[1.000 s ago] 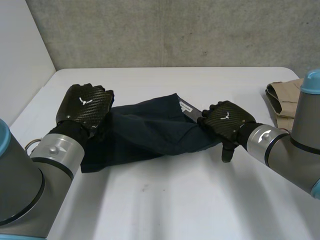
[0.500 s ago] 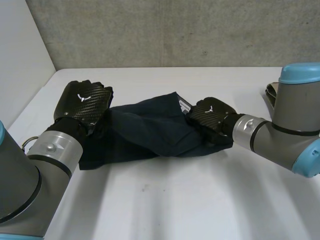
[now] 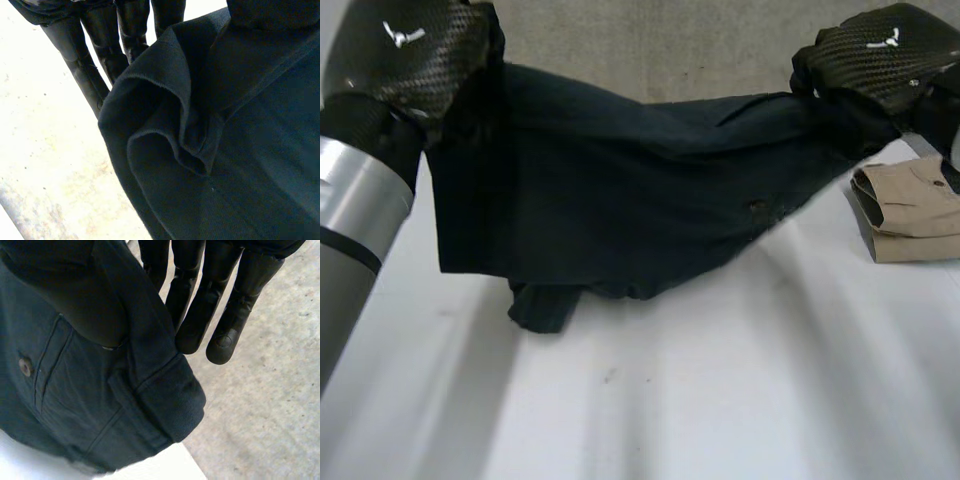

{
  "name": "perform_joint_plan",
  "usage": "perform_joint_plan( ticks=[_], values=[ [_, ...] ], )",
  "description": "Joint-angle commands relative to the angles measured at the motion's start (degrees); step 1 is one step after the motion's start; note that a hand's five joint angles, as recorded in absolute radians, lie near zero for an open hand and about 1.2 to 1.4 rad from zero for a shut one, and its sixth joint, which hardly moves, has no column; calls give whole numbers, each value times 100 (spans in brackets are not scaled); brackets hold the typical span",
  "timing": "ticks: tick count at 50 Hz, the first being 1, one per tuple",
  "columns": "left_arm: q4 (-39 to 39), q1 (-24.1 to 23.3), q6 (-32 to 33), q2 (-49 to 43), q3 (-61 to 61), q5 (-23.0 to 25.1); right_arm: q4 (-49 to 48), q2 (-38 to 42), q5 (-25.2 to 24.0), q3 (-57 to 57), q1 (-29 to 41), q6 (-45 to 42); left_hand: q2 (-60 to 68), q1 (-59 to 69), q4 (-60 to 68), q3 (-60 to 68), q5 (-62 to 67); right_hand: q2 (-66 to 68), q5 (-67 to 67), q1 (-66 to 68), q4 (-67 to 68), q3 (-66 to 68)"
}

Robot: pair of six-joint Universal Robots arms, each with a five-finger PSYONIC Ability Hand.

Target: Fold the laundry.

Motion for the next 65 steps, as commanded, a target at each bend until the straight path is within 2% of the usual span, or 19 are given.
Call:
perform_joint_plan(
  ticks=[1,5,10,15,19,20,23,27,29,36,41,45,51,58,65],
  values=[
    [-207,140,9,-1110,236,346,614,525,86,173,256,-566,1139,1407,1115,1192,1406,1235,1293,2350,1184,1166],
    [-234,148,18,-2076,621,338,614,1421,349,-151,467,-804,1139,1407,1115,1192,1406,1235,1293,2350,1184,1166],
    [-207,192,44,-3115,1483,338,466,2520,1140,-1012,537,-778,1139,1407,1115,1192,1406,1235,1293,2350,1184,1166],
    [64,377,500,-3758,2713,355,-735,3267,1790,-2144,906,-454,1139,1407,1115,1192,1406,1235,1293,2350,1184,1166],
    [1003,395,730,-4022,3680,347,-1930,3374,1958,-2892,1012,73,1139,1407,1115,1192,1406,1235,1293,2350,1184,1166],
    [1458,403,686,-4057,3960,329,-2196,3374,1976,-2999,1030,179,1139,1407,1115,1192,1406,1235,1293,2350,1184,1166],
    [2355,351,590,-4040,4182,338,-2987,3330,2125,-3254,1047,452,1139,1407,1115,1192,1406,1235,1293,2350,1184,1166],
    [3191,316,379,-3848,4192,329,-3849,3164,2485,-3299,1117,515,1139,1407,1115,1192,1406,1235,1293,2350,1184,1166],
    [3369,281,169,-3646,4104,329,-4165,3084,2669,-3264,1161,506,1139,1407,1115,1192,1406,1235,1293,2350,1184,1166],
    [3177,342,-219,-3196,2894,355,-4053,2900,2662,-2650,1258,488,1139,1407,1115,1192,1406,1235,1293,2350,1184,1166],
    [3001,324,-237,-3196,1706,443,-3561,2855,2337,-1762,1258,392,1139,1407,1115,1192,1406,1235,1293,2350,1184,1166],
    [2746,324,-202,-3284,730,452,-3140,3117,1951,-736,1250,85,1139,1407,1115,1192,1406,1235,1293,2350,1184,1166],
    [2333,245,-44,-3714,-176,443,-2963,3523,1923,128,1206,-390,1139,1407,1115,1192,1406,1235,1293,2350,1184,1166],
    [946,113,553,-3443,-624,364,-2568,3225,1818,998,1197,-628,1139,1407,1115,1192,1406,1235,1293,2350,1184,1166],
    [-654,78,642,-2318,-1143,373,-873,2232,1537,1868,1170,-1629,1139,1407,1115,1192,1406,1235,1293,2350,1184,1166]
  ],
)
